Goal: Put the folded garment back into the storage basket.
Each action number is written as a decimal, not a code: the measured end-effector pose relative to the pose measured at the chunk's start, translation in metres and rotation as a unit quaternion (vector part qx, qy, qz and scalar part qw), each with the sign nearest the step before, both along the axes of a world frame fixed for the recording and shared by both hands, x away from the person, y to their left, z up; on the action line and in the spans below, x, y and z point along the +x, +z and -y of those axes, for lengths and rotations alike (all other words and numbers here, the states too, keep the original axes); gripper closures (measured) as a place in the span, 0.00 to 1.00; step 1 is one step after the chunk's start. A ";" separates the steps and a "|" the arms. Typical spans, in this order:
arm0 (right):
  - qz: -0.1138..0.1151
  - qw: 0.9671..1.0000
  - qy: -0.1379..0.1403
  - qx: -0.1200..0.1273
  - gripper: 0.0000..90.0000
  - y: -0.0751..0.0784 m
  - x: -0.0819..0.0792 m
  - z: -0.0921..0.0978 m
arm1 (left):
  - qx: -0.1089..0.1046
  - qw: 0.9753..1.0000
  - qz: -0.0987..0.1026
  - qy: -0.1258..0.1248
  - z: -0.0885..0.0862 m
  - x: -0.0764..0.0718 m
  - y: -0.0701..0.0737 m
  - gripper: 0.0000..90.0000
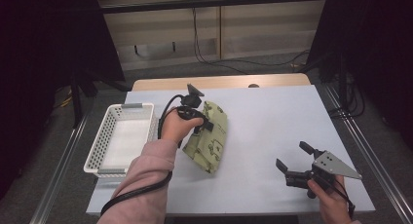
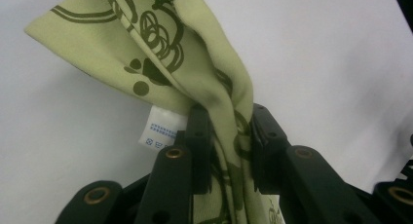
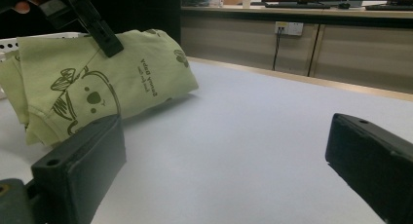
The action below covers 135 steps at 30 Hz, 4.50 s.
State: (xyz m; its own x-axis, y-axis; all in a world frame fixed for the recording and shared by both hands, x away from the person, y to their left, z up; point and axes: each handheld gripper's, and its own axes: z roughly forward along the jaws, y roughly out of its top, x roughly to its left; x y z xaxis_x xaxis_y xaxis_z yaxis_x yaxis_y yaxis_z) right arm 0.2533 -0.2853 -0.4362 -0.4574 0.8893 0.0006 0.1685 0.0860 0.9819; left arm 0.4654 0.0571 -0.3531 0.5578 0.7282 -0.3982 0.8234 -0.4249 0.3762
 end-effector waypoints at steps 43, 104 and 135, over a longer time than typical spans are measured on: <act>0.003 1.000 0.003 0.009 0.01 0.001 -0.001 -0.001 | 0.058 0.998 -0.006 0.039 -0.061 0.014 0.047 0.82; 0.003 1.000 -0.003 0.027 0.01 0.002 -0.001 -0.004 | 0.069 0.994 -0.016 0.081 -0.105 0.020 0.101 0.82; 0.004 1.000 -0.003 0.024 0.01 0.002 -0.001 -0.003 | 0.081 0.992 -0.013 0.101 -0.132 0.019 0.117 0.82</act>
State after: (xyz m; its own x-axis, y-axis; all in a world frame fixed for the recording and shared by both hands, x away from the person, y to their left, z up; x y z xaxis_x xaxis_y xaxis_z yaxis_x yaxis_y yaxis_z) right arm 0.2526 -0.2818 -0.4342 -0.4523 0.8910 0.0404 0.1610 0.0370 0.9863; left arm 0.4844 0.1896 -0.2359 0.3852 0.8793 -0.2800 0.9064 -0.3035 0.2937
